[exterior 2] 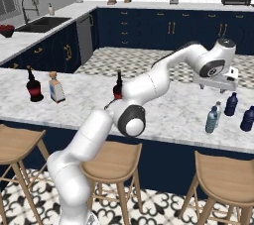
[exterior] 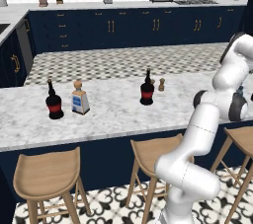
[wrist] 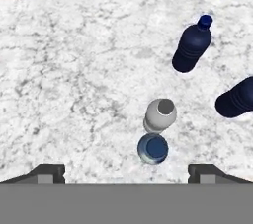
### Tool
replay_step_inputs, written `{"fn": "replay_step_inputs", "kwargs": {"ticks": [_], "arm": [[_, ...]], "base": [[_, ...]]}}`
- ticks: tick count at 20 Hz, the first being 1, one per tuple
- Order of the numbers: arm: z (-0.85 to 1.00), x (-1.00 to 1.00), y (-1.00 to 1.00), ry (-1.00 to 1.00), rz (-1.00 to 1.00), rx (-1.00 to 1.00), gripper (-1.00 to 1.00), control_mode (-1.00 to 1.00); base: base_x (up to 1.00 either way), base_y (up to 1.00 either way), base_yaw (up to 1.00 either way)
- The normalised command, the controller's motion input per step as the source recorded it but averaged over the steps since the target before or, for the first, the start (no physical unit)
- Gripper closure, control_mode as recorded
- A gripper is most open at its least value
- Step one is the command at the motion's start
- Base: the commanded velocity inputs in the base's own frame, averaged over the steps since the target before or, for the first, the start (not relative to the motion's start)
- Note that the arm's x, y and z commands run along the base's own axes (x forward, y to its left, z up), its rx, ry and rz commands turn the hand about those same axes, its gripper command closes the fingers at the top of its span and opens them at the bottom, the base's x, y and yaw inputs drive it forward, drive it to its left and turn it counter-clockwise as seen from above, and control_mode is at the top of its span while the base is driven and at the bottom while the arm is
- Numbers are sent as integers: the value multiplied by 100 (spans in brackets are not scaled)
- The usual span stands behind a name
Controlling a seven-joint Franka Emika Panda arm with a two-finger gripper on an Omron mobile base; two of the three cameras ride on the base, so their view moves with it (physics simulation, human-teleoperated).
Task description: Move the plastic bottles in the middle to the plastics group, and the glass bottles in the middle to the glass group.
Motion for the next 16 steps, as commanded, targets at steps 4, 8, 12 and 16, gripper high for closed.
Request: {"fn": "replay_step_inputs", "kwargs": {"ticks": [4, 8, 12, 16], "arm": [[1, -48, 93, 2, 0, 0, -100, -100], [-7, -43, 100, 1, 0, -5, -100, -100], [-33, -40, 100, -1, 0, -18, -100, -100], [-16, -13, 100, 5, -1, -22, -100, -100]], "base": [[0, 0, 0], [0, 0, 0], [0, 0, 0], [0, 0, 0]]}}
